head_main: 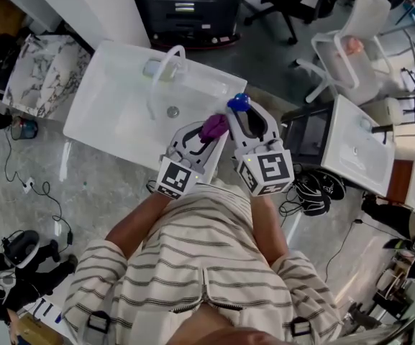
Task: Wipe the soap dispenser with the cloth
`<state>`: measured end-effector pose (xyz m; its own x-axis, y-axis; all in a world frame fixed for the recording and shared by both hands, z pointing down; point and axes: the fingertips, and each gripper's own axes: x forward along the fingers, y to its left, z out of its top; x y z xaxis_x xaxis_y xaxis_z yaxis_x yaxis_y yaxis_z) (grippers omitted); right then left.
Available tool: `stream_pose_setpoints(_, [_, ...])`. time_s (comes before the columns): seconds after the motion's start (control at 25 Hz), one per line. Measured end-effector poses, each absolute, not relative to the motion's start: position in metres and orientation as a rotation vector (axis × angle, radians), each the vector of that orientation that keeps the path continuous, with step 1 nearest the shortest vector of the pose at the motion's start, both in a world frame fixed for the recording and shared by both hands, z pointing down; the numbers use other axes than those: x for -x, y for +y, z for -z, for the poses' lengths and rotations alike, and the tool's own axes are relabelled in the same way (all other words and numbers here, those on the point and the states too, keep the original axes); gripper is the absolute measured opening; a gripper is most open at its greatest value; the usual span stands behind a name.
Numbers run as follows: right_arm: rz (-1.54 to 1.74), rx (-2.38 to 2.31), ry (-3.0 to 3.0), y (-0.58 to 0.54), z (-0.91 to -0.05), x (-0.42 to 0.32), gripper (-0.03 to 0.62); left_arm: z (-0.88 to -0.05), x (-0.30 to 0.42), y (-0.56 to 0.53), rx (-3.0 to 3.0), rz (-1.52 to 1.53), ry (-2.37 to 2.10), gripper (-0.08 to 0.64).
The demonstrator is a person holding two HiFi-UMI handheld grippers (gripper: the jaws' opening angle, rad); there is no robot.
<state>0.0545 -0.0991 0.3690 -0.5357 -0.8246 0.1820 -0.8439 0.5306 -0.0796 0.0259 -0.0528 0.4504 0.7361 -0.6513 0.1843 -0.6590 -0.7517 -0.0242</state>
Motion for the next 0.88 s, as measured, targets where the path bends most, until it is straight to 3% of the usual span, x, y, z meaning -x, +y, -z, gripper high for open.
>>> stream_pose_setpoints(0.88, [-0.232, -1.335, -2.736, -0.096, -0.367, -0.067, 0.133, -0.411, 0.002, -0.068, -2.893, -0.083, -1.080, 0.120])
